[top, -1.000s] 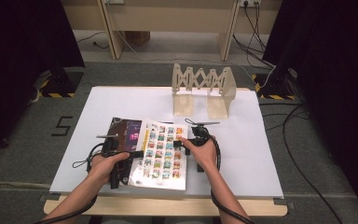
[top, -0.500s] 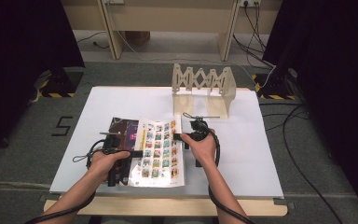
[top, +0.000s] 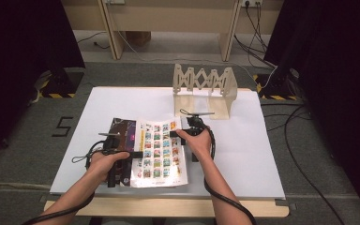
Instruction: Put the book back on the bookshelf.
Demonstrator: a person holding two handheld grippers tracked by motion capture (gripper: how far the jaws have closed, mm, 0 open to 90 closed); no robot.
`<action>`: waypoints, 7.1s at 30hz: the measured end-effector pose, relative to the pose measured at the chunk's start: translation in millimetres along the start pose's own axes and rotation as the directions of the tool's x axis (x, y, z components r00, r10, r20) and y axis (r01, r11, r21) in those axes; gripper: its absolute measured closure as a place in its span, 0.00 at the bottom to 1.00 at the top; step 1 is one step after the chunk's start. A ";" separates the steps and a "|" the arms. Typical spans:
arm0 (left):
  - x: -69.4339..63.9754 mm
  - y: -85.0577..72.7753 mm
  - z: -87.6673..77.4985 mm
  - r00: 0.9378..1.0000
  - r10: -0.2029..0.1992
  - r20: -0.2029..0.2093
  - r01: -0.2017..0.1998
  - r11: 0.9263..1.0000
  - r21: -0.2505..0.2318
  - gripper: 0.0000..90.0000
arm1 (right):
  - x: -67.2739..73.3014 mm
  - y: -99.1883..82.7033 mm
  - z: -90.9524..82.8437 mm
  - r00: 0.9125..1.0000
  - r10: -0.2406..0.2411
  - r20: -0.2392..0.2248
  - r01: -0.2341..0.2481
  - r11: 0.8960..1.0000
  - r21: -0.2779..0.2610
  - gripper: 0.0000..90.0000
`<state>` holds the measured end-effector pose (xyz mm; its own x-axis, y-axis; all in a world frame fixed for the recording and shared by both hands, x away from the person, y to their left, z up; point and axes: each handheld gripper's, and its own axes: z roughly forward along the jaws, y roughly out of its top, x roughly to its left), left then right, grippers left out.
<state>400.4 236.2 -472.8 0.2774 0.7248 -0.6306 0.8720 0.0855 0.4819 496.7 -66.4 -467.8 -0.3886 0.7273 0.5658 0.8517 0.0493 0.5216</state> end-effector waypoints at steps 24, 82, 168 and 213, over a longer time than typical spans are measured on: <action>2.5 -13.8 -25.6 0.995 0.085 -0.051 -0.090 0.989 -0.118 0.59 | 29.6 15.3 -33.7 0.997 0.012 -0.071 -0.016 0.998 -0.056 0.82; 28.5 -44.6 -64.7 0.970 0.128 -0.208 -0.175 0.958 -0.228 0.42 | 77.8 27.2 -97.8 0.980 -0.161 0.119 0.187 0.948 -0.257 0.82; 30.1 -44.0 -59.8 0.964 0.135 -0.228 -0.186 0.957 -0.222 0.41 | 60.8 53.7 -173.9 0.930 -0.097 0.354 0.276 0.821 -0.500 0.82; 34.1 -44.3 -59.3 0.964 0.126 -0.235 -0.179 0.959 -0.221 0.41 | 43.4 71.7 -200.9 0.912 -0.022 0.410 0.275 0.776 -0.568 0.82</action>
<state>347.3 297.7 -479.6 0.2823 0.8701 -0.4040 0.6974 0.1030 0.7092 470.3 -168.9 -277.5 -0.2291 0.9429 0.2419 0.3540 -0.1508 0.9230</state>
